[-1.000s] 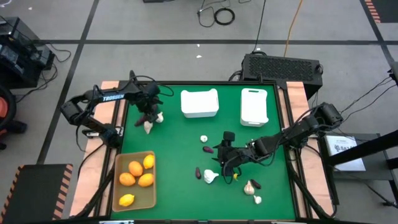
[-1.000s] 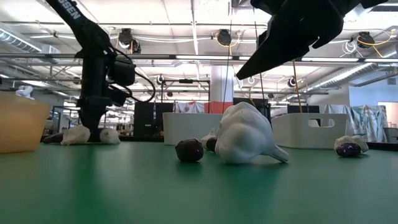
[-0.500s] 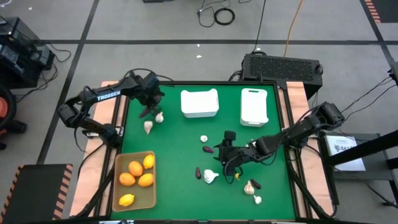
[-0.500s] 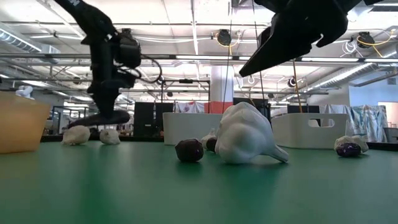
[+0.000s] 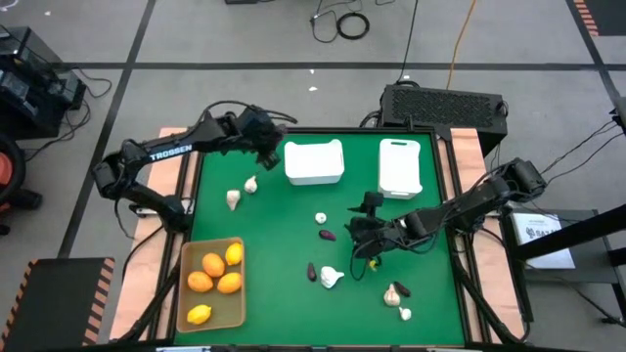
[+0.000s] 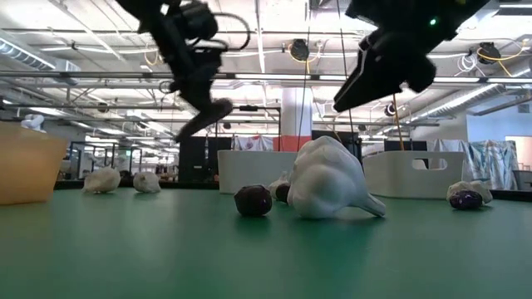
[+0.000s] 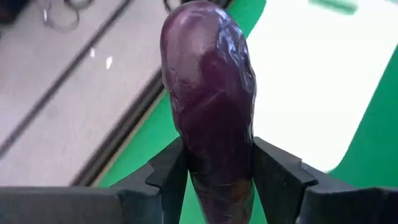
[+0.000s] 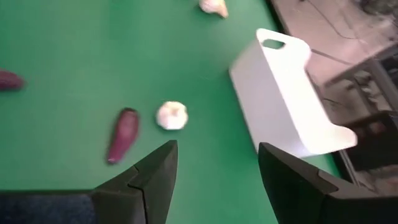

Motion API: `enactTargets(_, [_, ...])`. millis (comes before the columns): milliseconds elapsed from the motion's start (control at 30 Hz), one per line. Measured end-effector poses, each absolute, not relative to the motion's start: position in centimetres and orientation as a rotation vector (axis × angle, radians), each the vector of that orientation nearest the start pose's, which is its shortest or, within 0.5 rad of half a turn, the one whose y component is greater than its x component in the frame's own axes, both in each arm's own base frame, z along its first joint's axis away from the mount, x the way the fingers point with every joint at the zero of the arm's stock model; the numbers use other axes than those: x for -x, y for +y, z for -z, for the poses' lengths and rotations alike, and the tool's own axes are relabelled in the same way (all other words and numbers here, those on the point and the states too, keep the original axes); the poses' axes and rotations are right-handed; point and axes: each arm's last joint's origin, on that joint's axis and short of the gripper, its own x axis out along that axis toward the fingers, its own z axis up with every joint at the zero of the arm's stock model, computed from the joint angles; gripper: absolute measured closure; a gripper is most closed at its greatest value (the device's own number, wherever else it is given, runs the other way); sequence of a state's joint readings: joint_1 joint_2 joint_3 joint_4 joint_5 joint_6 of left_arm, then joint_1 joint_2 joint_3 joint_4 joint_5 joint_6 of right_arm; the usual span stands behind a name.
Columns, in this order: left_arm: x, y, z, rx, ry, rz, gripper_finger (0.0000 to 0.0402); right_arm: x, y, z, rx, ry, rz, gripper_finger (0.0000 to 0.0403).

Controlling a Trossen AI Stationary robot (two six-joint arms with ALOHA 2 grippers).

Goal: Sort produce into baskets
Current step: Put the violet eggplant into the left white bin

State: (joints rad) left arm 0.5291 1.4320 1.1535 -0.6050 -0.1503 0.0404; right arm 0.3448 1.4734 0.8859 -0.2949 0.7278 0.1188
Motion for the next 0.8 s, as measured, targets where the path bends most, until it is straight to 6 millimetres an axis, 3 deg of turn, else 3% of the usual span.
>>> enactTargets(200, [-29.5, 15.0, -28.6, 0.054, 0.860, -0.568, 0.0235, -27.2, 5.9, -19.9, 0.339, 0.775, 0.463, 0.0188])
enactTargets(400, [-33.9, 15.6, -27.5, 0.020, 0.921, -0.517, 0.0235, -25.3, 3.5, -19.7, 0.252, 0.721, 0.538, 0.0188])
enactTargets(600, [-37.3, 15.5, -26.8, -0.015, 0.944, -0.468, 0.0235, -23.1, 2.7, -20.1, 0.150, 0.578, 0.526, 0.0188])
enactTargets(800, [-39.4, 15.2, -24.7, -0.011, 1.025, -0.437, 0.0235, -20.9, 2.3, -18.9, -0.005, 0.474, 0.565, 0.0198])
